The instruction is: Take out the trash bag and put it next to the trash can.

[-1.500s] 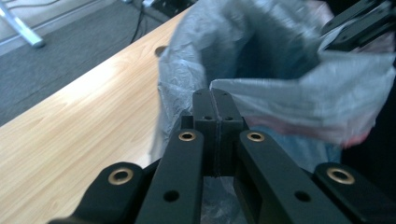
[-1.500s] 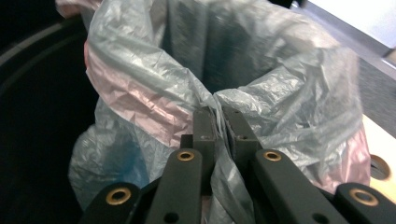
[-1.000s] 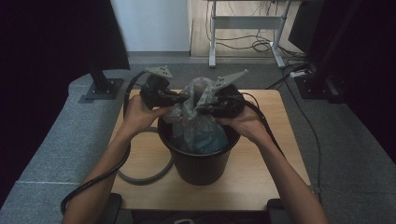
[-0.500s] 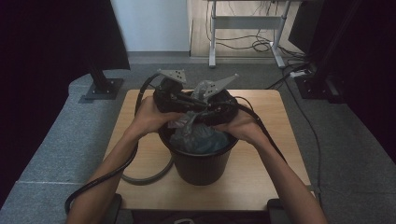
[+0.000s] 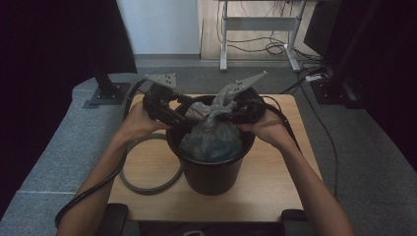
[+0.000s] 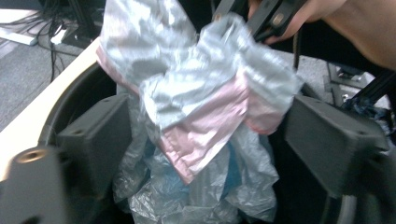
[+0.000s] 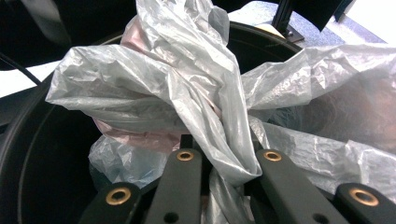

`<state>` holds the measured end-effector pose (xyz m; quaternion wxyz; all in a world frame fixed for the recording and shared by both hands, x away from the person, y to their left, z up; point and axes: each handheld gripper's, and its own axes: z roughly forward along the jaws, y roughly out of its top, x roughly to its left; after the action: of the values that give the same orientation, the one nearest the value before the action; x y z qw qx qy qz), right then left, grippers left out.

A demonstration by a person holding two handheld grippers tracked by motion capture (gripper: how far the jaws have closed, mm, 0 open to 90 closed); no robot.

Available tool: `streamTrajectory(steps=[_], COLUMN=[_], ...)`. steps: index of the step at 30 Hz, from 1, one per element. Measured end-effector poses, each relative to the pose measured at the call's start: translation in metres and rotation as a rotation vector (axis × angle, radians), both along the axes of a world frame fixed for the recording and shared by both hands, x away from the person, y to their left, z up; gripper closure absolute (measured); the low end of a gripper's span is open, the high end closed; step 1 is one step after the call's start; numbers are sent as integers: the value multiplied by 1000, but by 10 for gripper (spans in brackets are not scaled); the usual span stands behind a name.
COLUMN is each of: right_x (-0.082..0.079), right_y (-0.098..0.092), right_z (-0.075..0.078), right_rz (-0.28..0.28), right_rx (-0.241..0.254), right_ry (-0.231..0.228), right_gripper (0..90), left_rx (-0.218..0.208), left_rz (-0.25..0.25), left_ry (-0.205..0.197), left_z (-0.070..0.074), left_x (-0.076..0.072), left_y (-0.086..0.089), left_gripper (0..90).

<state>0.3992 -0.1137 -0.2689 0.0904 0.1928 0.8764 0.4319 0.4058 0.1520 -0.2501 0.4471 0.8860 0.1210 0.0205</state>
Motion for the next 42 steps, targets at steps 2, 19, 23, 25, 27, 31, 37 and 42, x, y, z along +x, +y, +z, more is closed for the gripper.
streamTrajectory(steps=[2, 19, 23, 25, 27, 31, 37, 42], right_x=[0, -3, -4, -5, -7, -5, 8, 5], right_y=[2, 11, 1, -8, -17, -29, -19, 7], right_z=[2, 10, 14, 20, 24, 23, 4, -6], right_rz=[11, 89, 45, 25, 5, -38, -6, 180], right_rx=[10, 59, 77, 109, 115, 74, 22, 25], right_ry=[4, 31, 12, 7, -11, -24, 13, 67], right_gripper=[837, 711, 416, 287, 191, 73, 7, 118], left_rx=[15, 182, 178, 166, 152, 124, 123, 125], left_rz=[-8, -51, -10, -2, 0, -19, -95, -127], left_ry=[2, -54, -46, -36, -30, -23, -56, -82], left_z=[-6, -26, -27, -27, -27, -26, -17, -10], left_x=[1, -1, 2, 4, 4, 1, -8, -10], left_y=[-7, -35, -22, -14, -7, 1, -5, -17], left_gripper=[142, 833, 861, 862, 861, 861, 858, 833])
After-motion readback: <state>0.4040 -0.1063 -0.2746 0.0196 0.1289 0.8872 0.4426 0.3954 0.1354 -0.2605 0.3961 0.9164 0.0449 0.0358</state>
